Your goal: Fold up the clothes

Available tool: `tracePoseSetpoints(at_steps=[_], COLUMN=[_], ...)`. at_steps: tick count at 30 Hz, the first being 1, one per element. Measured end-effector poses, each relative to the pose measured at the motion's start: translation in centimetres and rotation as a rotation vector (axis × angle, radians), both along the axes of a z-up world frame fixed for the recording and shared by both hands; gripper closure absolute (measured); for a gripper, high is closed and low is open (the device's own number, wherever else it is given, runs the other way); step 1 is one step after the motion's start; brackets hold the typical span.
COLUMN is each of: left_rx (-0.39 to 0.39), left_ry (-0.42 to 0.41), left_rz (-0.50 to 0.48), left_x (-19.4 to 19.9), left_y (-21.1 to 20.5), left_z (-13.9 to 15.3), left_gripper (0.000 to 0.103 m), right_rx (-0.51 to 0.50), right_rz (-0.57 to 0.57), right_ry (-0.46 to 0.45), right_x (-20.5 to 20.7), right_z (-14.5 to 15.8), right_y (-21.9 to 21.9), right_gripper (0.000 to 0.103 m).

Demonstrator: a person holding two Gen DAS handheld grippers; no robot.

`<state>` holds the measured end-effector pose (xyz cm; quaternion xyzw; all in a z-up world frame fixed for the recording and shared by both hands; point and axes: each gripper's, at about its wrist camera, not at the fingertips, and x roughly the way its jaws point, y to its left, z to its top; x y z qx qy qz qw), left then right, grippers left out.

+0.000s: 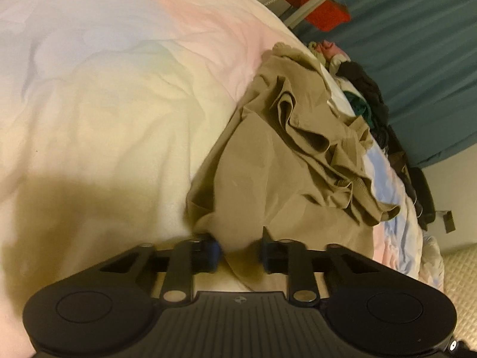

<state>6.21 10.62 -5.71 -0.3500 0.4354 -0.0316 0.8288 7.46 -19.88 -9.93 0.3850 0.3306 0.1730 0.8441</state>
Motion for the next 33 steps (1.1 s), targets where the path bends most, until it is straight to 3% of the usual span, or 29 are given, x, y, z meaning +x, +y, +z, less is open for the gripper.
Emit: tracePoseSetpoints(at_steps=[5, 8, 14, 16, 18, 21, 26, 33], left_rx=[-0.027, -0.038, -0.055, -0.06, -0.065, -0.068, -0.073, -0.065], left_ry=[-0.03, -0.063, -0.087, -0.095, -0.101, -0.103, -0.106, -0.1], left_rz=[0.023, 0.033, 0.038, 0.039, 0.04, 0.042, 0.045, 0.043], left_x=[-0.6, -1.1, -1.4, -1.4, -1.5, -1.5, -1.6, -1.5], left_y=[0.4, 0.7, 0.9, 0.9, 1.0, 1.0, 1.2, 1.0], left_z=[0.4, 1.0, 1.6, 1.7, 1.9, 1.9, 1.9, 1.8], left_gripper=[0.092, 0.093, 0.093, 0.093, 0.093, 0.093, 0.093, 0.093], right_rx=[0.166, 0.228, 0.353, 0.339, 0.316, 0.297, 0.269, 0.34], right_rz=[0.032, -0.031, -0.184, -0.209, -0.234, -0.271, -0.279, -0.2], right_ry=[0.126, 0.185, 0.18, 0.17, 0.164, 0.153, 0.142, 0.236], right_x=[1.3, 2.4, 3.0, 2.9, 2.7, 2.6, 3.2, 3.3], right_z=[-3.3, -5.2, -6.7, -6.6, -6.5, -6.7, -6.7, -7.9], right_y=[0.1, -1.0, -3.7, -3.9, -4.1, -4.5, -5.2, -4.5], right_gripper=[0.018, 0.019, 0.025, 0.029, 0.042, 0.053, 0.067, 0.068])
